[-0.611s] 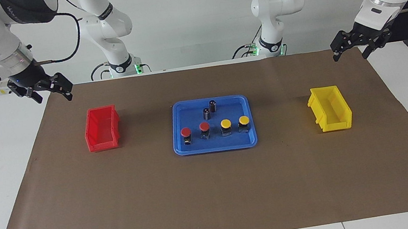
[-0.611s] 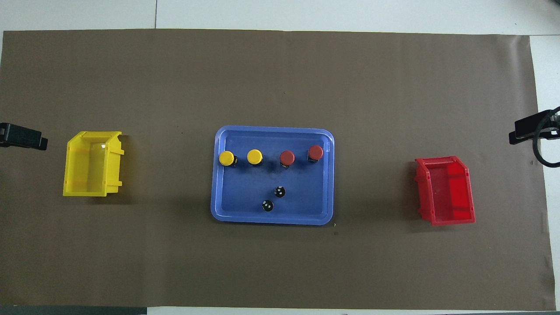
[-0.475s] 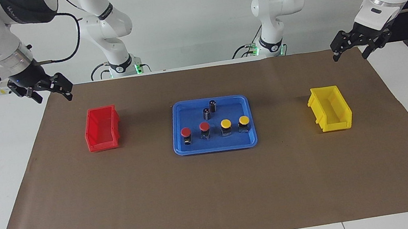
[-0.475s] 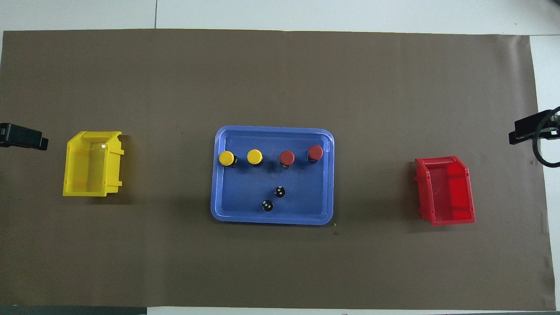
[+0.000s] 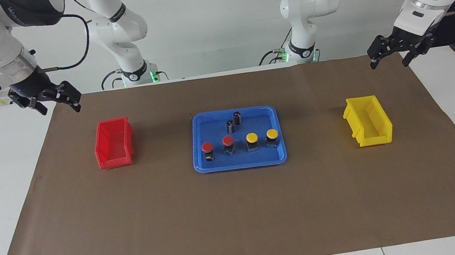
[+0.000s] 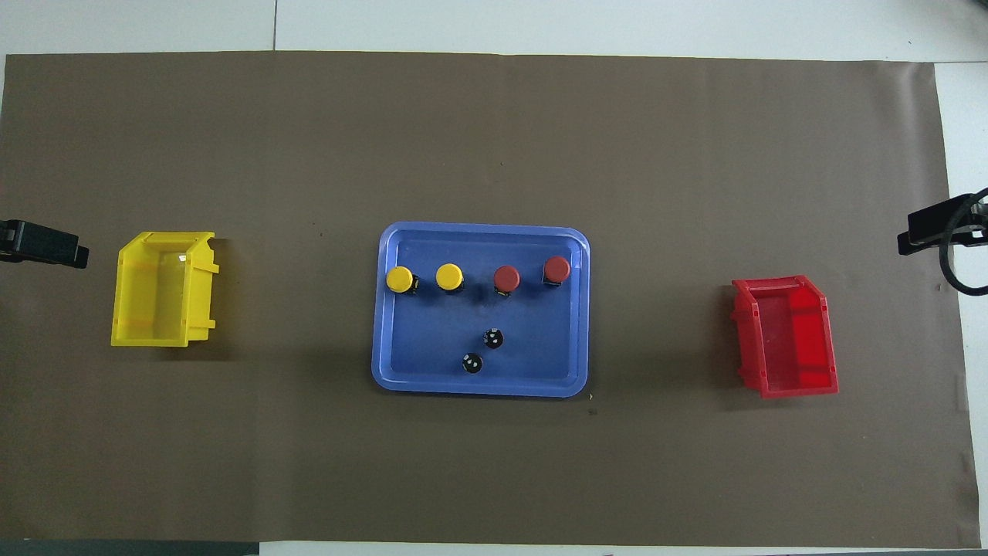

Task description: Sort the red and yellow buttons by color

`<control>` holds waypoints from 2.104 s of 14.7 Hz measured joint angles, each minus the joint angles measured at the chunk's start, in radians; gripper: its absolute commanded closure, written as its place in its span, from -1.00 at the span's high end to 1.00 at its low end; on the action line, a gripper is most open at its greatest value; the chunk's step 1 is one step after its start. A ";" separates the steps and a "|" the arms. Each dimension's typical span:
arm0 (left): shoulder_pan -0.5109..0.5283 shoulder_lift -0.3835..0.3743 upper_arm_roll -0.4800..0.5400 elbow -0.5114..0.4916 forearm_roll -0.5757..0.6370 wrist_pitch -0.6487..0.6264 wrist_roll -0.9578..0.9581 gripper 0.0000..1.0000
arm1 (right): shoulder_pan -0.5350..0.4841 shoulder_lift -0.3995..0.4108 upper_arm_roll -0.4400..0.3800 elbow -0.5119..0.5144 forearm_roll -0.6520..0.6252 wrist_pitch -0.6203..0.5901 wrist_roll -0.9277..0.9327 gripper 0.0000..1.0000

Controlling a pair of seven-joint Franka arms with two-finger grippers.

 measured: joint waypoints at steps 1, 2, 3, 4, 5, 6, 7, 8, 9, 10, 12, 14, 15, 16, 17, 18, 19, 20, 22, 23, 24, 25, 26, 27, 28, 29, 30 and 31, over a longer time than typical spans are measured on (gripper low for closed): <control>0.000 0.000 0.000 0.000 0.000 0.003 0.000 1.00 | 0.000 0.000 0.000 0.000 0.000 0.000 0.000 1.00; 0.000 0.000 -0.001 0.000 0.000 0.005 0.000 1.00 | 0.000 0.000 0.000 0.000 0.000 0.000 0.000 1.00; 0.000 0.000 -0.001 -0.001 0.000 0.007 0.000 1.00 | 0.000 0.000 0.001 0.000 0.000 0.001 0.000 1.00; 0.000 -0.001 -0.001 -0.002 0.000 0.008 0.000 1.00 | 0.000 0.000 0.004 0.000 0.001 0.004 -0.001 1.00; 0.000 -0.001 0.000 -0.003 0.000 0.009 0.000 1.00 | 0.001 0.000 0.014 0.001 0.001 0.005 -0.001 1.00; 0.000 -0.001 0.000 -0.003 0.000 0.010 0.000 1.00 | 0.005 0.002 0.030 0.005 0.002 0.006 0.001 1.00; 0.001 -0.001 0.001 -0.004 0.000 0.011 0.000 1.00 | 0.020 0.006 0.043 0.015 0.003 0.006 0.017 1.00; 0.001 -0.001 0.001 -0.004 0.000 0.013 0.000 1.00 | 0.047 0.016 0.050 0.033 0.003 0.004 0.049 1.00; 0.001 -0.001 0.001 -0.005 0.000 0.014 0.000 1.00 | 0.084 0.035 0.053 0.061 0.002 -0.004 0.084 1.00; 0.001 -0.002 0.001 -0.005 0.000 0.015 0.000 1.00 | 0.123 0.061 0.055 0.095 0.002 -0.016 0.114 1.00; 0.001 -0.002 0.001 -0.009 0.000 0.018 0.000 1.00 | 0.195 0.133 0.058 0.171 0.002 -0.019 0.191 1.00; 0.001 -0.003 0.001 -0.018 0.000 0.031 0.000 1.00 | 0.270 0.219 0.062 0.238 0.002 0.018 0.302 1.00; 0.001 -0.006 0.001 -0.027 0.000 0.039 0.000 1.00 | 0.310 0.260 0.064 0.258 0.003 0.055 0.359 1.00; 0.001 -0.011 0.001 -0.039 0.000 0.047 0.000 1.00 | 0.351 0.298 0.065 0.267 0.003 0.103 0.412 1.00; 0.001 -0.016 0.001 -0.052 0.000 0.055 0.000 1.00 | 0.389 0.329 0.066 0.266 0.002 0.152 0.458 1.00; 0.001 -0.022 0.001 -0.062 0.000 0.059 0.000 1.00 | 0.421 0.356 0.066 0.256 0.002 0.199 0.494 1.00; 0.001 -0.027 0.001 -0.069 0.000 0.062 0.000 1.00 | 0.447 0.378 0.066 0.234 0.002 0.254 0.520 1.00; 0.001 -0.030 0.001 -0.074 0.000 0.066 0.000 1.00 | 0.470 0.392 0.066 0.204 0.002 0.303 0.541 1.00; 0.001 -0.034 0.001 -0.081 0.000 0.071 0.000 1.00 | 0.503 0.407 0.066 0.130 0.001 0.395 0.578 1.00; 0.001 -0.035 0.001 -0.083 0.000 0.073 0.000 1.00 | 0.515 0.411 0.065 0.087 0.000 0.441 0.586 1.00; 0.001 -0.037 0.001 -0.086 0.000 0.075 0.000 1.00 | 0.522 0.414 0.065 0.044 -0.002 0.482 0.590 1.00; 0.001 -0.038 0.001 -0.089 0.000 0.076 0.000 1.00 | 0.524 0.415 0.065 0.005 -0.005 0.514 0.591 1.00; 0.001 -0.040 0.001 -0.091 0.000 0.078 0.000 1.00 | 0.524 0.416 0.064 -0.024 -0.008 0.532 0.591 1.00; 0.002 -0.041 0.002 -0.094 0.000 0.082 0.000 1.00 | 0.524 0.416 0.063 -0.043 -0.009 0.540 0.591 0.97; 0.002 -0.043 0.002 -0.100 0.000 0.090 0.000 1.00 | 0.524 0.415 0.062 -0.054 -0.009 0.543 0.591 0.89; 0.002 -0.044 0.003 -0.107 0.000 0.096 0.000 1.00 | 0.523 0.413 0.061 -0.061 -0.009 0.543 0.591 0.82; 0.003 -0.045 0.003 -0.113 0.000 0.101 0.000 1.00 | 0.523 0.409 0.061 -0.069 -0.009 0.544 0.591 0.77; 0.003 -0.046 0.003 -0.119 0.000 0.106 0.000 1.00 | 0.523 0.404 0.062 -0.080 -0.009 0.548 0.591 0.69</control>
